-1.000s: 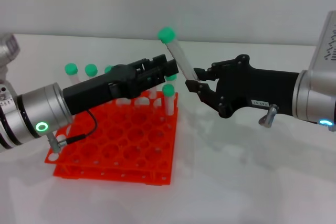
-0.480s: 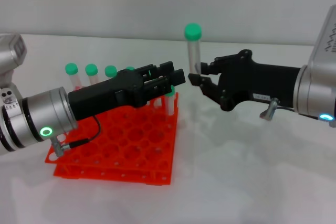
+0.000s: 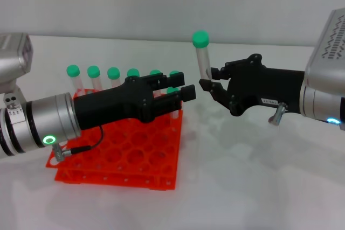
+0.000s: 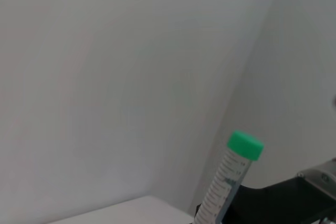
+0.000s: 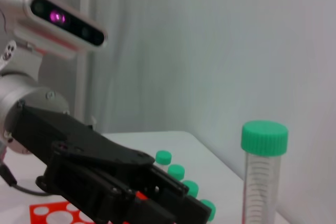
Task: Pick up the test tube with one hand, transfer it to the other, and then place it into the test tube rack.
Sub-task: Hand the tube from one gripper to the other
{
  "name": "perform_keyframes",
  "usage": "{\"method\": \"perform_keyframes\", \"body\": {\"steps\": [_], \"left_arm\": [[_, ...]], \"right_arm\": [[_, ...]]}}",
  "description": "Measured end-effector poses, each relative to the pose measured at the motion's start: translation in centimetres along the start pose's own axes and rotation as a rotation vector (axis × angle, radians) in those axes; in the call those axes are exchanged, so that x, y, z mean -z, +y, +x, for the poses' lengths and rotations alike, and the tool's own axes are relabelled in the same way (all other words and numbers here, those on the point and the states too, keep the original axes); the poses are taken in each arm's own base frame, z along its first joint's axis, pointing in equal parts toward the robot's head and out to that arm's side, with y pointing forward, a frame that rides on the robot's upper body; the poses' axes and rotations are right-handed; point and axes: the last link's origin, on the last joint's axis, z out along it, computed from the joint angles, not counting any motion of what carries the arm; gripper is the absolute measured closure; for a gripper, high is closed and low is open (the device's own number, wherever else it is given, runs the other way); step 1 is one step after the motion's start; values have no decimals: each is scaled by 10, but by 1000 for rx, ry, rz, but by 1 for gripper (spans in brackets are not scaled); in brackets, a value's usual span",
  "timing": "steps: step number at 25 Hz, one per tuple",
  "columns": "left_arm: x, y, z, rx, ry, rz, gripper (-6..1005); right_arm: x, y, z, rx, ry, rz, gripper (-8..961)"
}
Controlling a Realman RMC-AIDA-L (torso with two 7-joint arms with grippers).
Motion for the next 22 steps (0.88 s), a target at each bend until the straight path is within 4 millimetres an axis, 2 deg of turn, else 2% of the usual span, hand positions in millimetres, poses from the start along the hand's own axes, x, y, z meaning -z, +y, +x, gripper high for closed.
{"method": "perform_keyframes", "body": {"steps": [6, 12, 22], "left_arm": [[5, -3, 1, -60, 0, 34, 474], [21, -1, 3, -108, 72, 76, 473], [14, 3, 3, -117, 63, 37, 473]], "right_arm": [[-1, 2, 3, 8, 18, -3, 776], [-1, 2, 7, 10, 48, 0, 776], [-8, 13, 3, 41, 53, -43, 775]]}}
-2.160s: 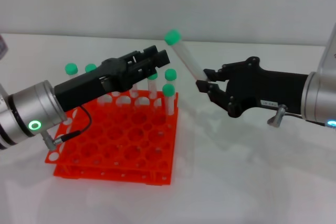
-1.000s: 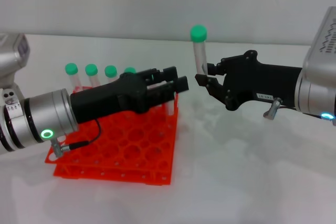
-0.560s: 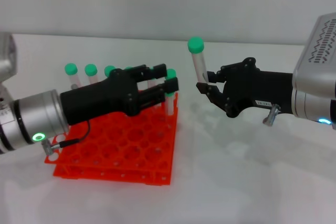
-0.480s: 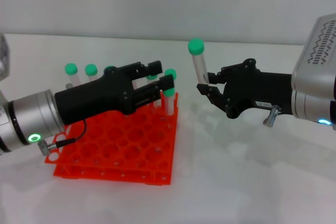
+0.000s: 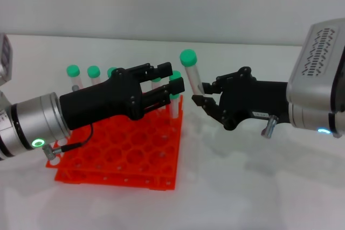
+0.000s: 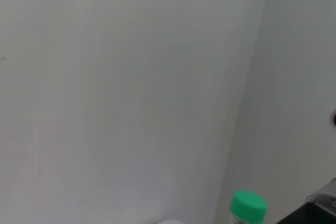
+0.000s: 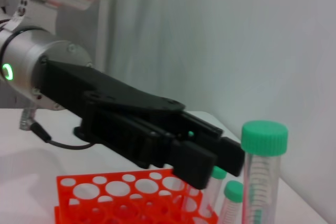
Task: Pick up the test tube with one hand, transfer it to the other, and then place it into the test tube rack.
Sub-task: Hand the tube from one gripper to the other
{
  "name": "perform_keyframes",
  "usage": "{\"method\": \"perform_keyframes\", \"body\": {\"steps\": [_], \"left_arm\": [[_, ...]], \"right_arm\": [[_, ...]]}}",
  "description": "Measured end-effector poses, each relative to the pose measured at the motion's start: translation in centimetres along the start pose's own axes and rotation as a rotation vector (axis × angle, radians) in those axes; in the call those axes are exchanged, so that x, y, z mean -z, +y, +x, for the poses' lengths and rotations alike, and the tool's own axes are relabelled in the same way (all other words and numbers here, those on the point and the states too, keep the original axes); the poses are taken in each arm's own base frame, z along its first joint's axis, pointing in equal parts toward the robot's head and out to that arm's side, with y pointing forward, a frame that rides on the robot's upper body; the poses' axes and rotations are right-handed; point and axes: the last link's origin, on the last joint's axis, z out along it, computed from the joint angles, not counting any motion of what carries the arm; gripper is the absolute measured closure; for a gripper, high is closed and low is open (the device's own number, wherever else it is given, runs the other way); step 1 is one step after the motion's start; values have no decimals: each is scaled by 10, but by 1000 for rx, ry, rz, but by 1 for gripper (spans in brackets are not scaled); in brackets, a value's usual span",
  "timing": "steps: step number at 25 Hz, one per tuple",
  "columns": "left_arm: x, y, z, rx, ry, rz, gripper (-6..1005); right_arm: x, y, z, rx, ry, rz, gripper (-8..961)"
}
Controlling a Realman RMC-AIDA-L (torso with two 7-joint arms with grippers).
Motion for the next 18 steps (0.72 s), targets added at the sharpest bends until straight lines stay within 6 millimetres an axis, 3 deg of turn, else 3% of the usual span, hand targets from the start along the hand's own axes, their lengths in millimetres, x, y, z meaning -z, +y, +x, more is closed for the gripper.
{"method": "perform_keyframes", "body": {"steps": [18], "left_arm": [[-5, -6, -1, -3, -26, 25, 479]], "right_arm": [[-9, 13, -8, 62, 27, -32, 775]]}}
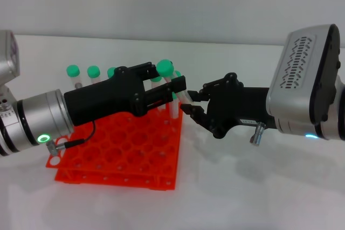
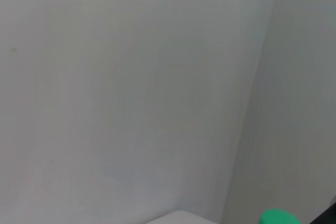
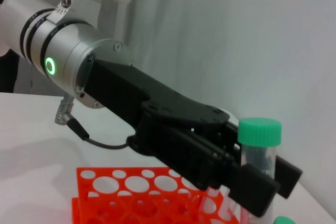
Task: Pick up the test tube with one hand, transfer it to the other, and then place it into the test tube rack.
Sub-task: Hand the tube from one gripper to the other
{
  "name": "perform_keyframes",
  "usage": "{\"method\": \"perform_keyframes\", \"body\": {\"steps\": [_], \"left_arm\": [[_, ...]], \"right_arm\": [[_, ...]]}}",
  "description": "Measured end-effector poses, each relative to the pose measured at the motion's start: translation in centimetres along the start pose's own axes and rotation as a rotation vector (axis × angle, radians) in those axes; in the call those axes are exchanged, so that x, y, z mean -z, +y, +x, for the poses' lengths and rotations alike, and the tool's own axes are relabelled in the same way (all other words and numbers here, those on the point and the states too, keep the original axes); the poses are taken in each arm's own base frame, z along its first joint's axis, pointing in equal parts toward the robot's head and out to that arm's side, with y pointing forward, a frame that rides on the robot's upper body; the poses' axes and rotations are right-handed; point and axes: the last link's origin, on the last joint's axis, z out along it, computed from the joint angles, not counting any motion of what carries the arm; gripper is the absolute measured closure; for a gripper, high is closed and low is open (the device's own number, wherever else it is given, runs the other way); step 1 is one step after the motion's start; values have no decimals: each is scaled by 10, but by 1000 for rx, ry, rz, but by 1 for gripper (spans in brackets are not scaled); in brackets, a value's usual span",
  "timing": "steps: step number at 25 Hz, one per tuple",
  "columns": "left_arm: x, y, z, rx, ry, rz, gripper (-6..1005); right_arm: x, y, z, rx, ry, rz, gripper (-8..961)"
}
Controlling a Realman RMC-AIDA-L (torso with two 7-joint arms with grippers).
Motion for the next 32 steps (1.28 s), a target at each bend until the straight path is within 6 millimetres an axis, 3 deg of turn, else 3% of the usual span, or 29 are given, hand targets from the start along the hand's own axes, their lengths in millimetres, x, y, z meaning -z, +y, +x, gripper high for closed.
{"method": "perform_keyframes", "body": {"steps": [6, 32], "left_arm": [[-2, 0, 0, 2, 0, -1, 481], [3, 1, 0, 2, 50, 16, 766]], "right_arm": [[0, -3, 0, -3, -2, 15, 776], [-1, -2, 2, -3, 1, 11, 776]]}}
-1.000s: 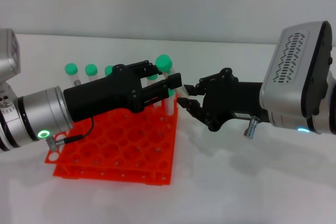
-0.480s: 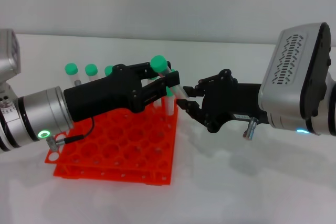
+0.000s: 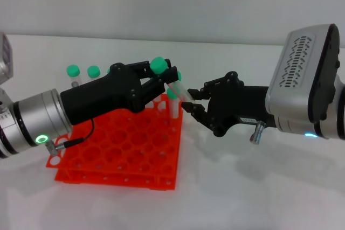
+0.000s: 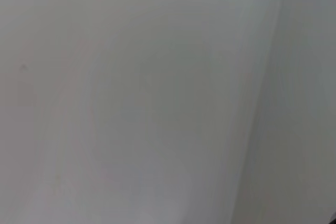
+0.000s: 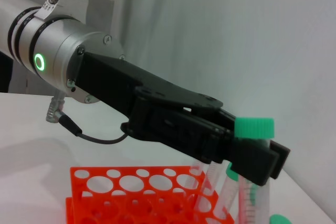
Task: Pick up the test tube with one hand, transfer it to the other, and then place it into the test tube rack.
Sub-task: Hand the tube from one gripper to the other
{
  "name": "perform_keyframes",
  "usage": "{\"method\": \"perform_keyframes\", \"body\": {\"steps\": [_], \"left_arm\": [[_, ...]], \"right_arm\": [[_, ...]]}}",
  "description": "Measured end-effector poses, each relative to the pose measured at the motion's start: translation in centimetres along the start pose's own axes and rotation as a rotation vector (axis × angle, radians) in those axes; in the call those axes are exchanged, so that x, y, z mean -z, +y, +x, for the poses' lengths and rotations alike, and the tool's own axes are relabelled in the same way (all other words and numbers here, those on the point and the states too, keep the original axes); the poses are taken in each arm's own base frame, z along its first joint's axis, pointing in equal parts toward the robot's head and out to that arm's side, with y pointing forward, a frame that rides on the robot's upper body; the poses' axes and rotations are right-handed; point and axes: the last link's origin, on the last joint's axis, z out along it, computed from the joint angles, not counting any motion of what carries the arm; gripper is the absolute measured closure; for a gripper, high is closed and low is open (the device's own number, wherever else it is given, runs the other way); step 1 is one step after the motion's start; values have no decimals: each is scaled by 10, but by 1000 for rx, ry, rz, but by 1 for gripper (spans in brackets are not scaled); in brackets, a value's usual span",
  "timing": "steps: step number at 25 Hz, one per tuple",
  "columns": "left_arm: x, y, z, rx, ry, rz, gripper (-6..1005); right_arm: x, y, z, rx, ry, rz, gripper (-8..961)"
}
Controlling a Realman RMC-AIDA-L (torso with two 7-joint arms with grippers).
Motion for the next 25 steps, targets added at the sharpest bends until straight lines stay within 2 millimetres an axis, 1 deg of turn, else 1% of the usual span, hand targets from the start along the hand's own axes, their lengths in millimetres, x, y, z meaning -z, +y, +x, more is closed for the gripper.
{"method": "perform_keyframes", "body": {"steps": [2, 18, 24, 25], "left_arm": [[0, 0, -1, 5, 2, 2, 788], [1, -1, 0, 21, 18, 9, 774], [2, 0, -1, 25, 16, 9, 769], [2, 0, -1, 25, 16, 8, 768]], "right_arm": [[0, 0, 0, 0, 0, -1, 776], [0, 2, 3, -1, 10, -8, 775], [0, -2, 4, -19, 8, 9, 589], [0, -3, 5, -26, 9, 18, 541]]}}
